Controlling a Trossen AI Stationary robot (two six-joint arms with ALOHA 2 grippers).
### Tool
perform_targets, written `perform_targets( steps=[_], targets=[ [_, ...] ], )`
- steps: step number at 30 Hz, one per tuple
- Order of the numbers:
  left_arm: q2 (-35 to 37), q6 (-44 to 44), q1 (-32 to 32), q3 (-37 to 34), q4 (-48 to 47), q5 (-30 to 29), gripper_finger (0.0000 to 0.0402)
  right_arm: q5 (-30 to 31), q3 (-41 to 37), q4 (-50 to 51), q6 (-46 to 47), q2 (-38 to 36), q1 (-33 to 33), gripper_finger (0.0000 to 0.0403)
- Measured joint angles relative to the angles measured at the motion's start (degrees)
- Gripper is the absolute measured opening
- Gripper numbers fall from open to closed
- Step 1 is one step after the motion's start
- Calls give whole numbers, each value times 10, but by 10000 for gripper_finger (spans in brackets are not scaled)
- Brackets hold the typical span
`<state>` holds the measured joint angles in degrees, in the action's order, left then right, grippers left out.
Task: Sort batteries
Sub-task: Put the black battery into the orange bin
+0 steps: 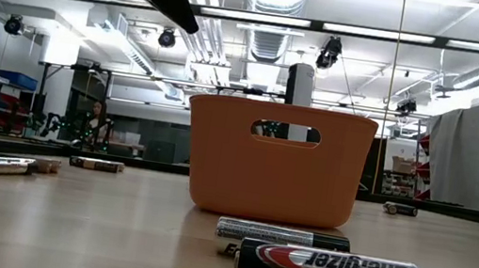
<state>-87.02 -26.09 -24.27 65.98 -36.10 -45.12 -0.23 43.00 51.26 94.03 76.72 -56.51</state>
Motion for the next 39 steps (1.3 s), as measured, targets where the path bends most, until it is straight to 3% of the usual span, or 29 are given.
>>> perform_targets(
  steps=[39],
  targets=[
    [0, -2, 0, 0, 1, 0, 0, 4, -27, -60, -6, 8, 0, 130]
  ],
)
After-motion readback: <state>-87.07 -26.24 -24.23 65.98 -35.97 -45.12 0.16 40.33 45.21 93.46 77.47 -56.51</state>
